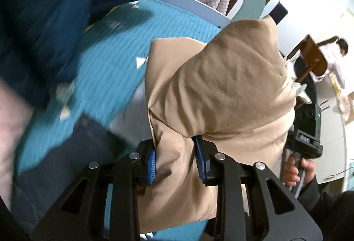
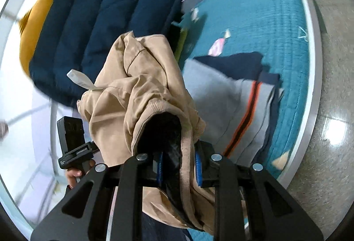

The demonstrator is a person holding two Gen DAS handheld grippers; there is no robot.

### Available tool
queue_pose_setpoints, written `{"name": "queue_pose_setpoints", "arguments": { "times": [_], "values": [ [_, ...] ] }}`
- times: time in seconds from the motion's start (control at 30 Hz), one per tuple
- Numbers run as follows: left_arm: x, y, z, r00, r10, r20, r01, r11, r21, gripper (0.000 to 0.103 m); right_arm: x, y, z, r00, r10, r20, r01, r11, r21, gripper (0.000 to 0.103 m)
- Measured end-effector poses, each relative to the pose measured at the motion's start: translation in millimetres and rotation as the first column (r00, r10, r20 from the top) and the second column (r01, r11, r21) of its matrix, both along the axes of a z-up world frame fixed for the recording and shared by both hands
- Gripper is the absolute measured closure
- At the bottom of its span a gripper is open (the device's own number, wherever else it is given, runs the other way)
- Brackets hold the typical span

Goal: Fold large clothes
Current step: 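Carry the tan bundle beside the hanging puffer jacket and lower it onto the quilt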

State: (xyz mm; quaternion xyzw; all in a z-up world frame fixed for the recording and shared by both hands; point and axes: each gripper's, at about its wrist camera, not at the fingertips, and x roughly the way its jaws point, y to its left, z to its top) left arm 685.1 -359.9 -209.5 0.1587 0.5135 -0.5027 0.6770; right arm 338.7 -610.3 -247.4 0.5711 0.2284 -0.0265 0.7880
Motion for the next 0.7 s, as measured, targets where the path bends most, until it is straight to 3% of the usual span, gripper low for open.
{"name": "queue_pose_setpoints", "arguments": {
  "times": [0.23,0.37,0.47,0.53,0.57,0.7],
  "values": [
    [24,-85,-22,0.999,0.002,0.048,-0.004,0.999,0.045,0.074,11,-23,-30,0.996,-0.065,-0.053,0.066,0.997,0.029,0.082],
    [48,-96,-62,0.989,0.134,0.054,-0.138,0.987,0.077,0.071,25,-36,-58,0.990,-0.073,-0.118,0.077,0.997,0.024,0.080],
    [59,-93,-81,0.973,0.220,0.062,-0.224,0.973,0.056,0.059,37,-38,-71,0.982,-0.101,-0.160,0.100,0.995,-0.016,0.072],
    [58,-85,-84,0.966,0.245,0.078,-0.249,0.967,0.047,0.045,39,-39,-74,0.979,-0.113,-0.172,0.107,0.993,-0.040,0.064],
    [60,-81,-85,0.964,0.255,0.069,-0.259,0.965,0.047,0.044,39,-38,-74,0.980,-0.111,-0.167,0.105,0.993,-0.046,0.063],
    [65,-58,-74,0.952,0.305,0.034,-0.304,0.952,-0.016,0.031,28,-32,-54,0.974,-0.092,-0.205,0.062,0.987,-0.150,0.056]
  ]
}}
